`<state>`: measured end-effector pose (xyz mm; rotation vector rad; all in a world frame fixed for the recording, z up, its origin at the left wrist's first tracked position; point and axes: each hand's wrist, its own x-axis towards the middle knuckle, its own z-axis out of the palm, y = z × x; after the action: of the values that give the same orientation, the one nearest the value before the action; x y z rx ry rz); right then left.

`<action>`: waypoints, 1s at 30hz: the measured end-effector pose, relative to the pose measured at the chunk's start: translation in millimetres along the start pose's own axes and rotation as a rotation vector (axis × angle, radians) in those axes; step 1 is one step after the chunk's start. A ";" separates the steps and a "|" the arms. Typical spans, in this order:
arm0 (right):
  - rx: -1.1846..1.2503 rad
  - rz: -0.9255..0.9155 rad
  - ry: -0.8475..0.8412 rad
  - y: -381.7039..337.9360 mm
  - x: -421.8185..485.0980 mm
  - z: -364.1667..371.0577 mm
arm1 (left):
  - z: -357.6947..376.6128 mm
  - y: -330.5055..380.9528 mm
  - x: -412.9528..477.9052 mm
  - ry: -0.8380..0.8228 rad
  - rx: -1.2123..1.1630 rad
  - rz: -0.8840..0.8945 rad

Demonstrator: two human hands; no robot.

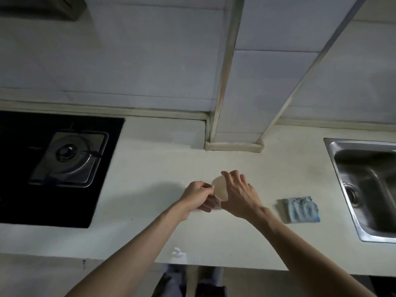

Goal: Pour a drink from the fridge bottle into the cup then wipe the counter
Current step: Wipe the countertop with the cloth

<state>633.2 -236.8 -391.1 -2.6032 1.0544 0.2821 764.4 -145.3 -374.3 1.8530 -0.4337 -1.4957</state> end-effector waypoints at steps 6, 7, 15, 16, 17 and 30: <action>-0.011 -0.045 -0.007 -31.1 36.4 -14.8 | -43.4 7.4 13.5 0.023 -0.150 -0.014; -0.016 -0.061 -0.006 -39.5 46.8 -19.3 | -55.4 9.8 16.6 0.033 -0.187 -0.015; -0.010 -0.173 0.060 -105.5 150.4 -52.2 | -148.9 44.4 46.9 0.124 -0.430 0.057; -0.013 -0.176 0.068 -112.6 162.6 -56.9 | -158.3 49.6 51.2 0.130 -0.456 0.068; -0.015 -0.179 0.078 -118.8 174.1 -60.9 | -167.0 54.6 54.7 0.131 -0.482 0.081; 0.038 -0.145 0.109 -155.5 272.7 -51.9 | -229.1 75.2 103.8 0.107 -0.751 0.094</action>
<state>939.0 -324.8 -390.2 -2.6701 0.8891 0.0863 1022.4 -193.5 -376.6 1.2803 0.0958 -1.2494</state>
